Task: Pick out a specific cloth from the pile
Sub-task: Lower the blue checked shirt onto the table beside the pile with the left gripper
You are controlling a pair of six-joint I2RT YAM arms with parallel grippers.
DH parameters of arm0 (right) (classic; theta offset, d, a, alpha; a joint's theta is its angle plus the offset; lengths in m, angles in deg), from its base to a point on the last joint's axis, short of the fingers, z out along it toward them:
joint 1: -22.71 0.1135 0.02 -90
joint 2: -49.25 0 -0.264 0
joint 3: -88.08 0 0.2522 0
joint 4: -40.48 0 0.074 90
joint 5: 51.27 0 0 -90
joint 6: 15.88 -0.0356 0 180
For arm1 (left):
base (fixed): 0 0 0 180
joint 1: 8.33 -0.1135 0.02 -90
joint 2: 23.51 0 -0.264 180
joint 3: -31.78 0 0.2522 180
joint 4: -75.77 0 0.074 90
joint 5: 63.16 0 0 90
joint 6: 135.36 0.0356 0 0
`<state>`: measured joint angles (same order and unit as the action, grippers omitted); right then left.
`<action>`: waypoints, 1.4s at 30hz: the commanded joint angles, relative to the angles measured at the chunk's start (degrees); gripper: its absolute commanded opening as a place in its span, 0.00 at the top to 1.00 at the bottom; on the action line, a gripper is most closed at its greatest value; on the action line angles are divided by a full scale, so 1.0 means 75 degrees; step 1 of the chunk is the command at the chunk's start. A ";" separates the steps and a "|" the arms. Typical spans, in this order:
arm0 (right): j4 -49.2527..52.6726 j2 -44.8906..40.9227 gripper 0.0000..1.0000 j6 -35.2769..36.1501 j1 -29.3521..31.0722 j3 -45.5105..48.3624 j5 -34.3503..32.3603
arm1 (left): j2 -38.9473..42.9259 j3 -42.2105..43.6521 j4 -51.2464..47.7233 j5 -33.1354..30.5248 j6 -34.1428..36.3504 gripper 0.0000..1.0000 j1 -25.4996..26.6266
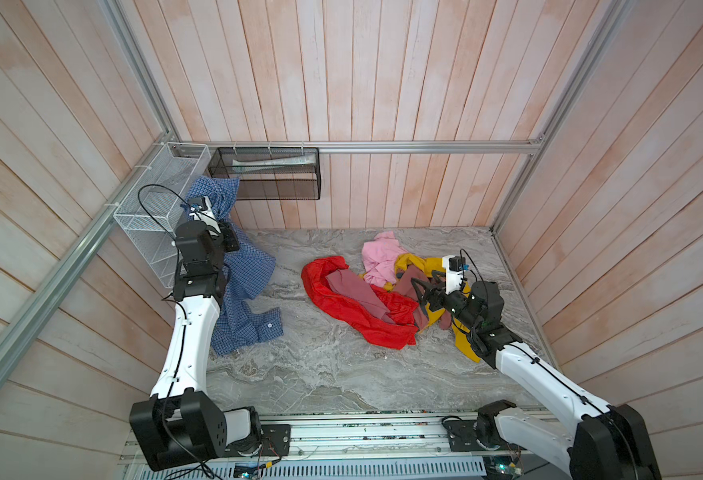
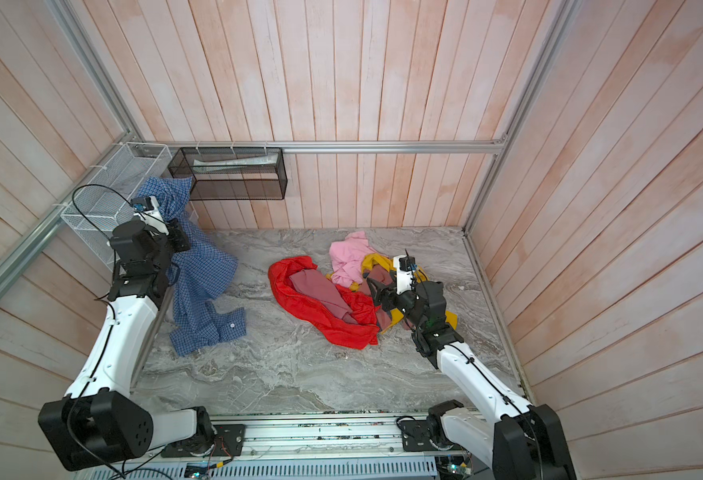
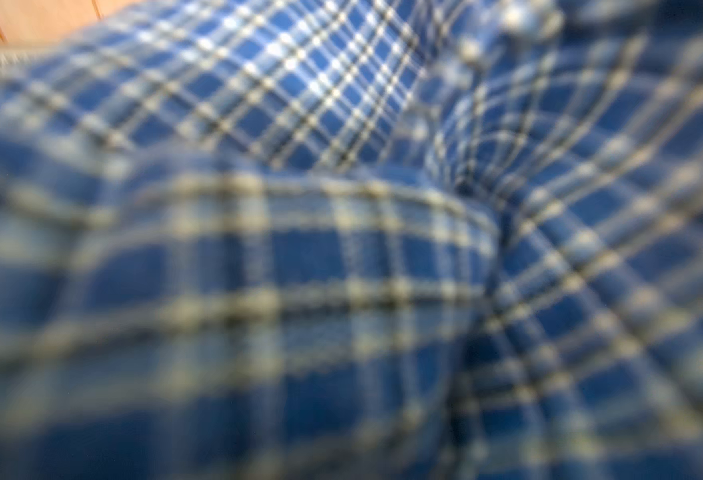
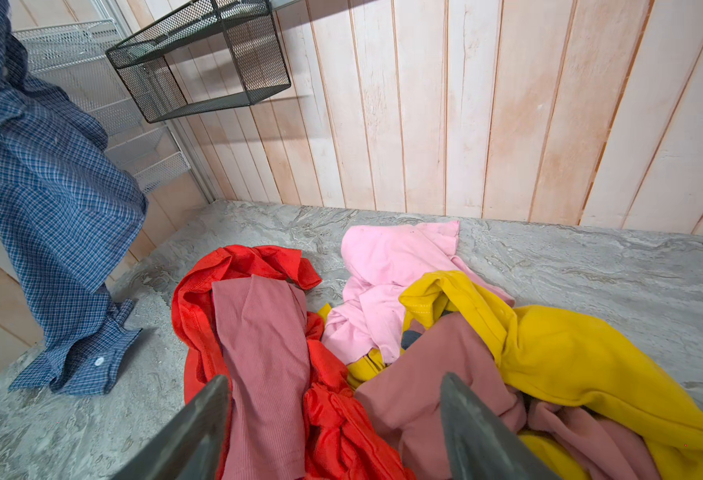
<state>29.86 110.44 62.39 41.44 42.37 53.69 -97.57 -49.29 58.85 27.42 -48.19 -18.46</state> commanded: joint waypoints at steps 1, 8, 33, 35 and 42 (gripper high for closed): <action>0.0040 -0.0027 0.20 0.0120 0.0047 -0.0147 -0.0091 | 0.0478 0.0520 0.0503 -0.0163 -0.0154 1.00 -0.0032; -0.0032 0.0074 0.20 0.0107 0.0117 -0.0136 -0.0032 | 0.1440 0.2209 -0.0045 -0.0368 -0.1542 1.00 -0.0018; -0.0250 0.0165 0.20 0.0216 0.0193 0.0037 0.0050 | 0.2416 0.4450 -0.3065 -0.0026 -0.4667 0.62 0.0741; -0.0296 0.0171 0.20 0.0178 0.0194 0.0039 0.0126 | 0.2334 0.4594 -0.3137 -0.0004 -0.4842 0.58 0.0742; -0.0481 0.0348 0.20 0.0019 0.0192 0.0062 0.0452 | 0.1766 0.4766 -0.2841 0.0133 -0.4825 0.38 0.0741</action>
<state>28.24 112.30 63.20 42.53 42.44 55.35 -82.40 -14.12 36.08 27.03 -84.29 -13.13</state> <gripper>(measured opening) 0.800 0.607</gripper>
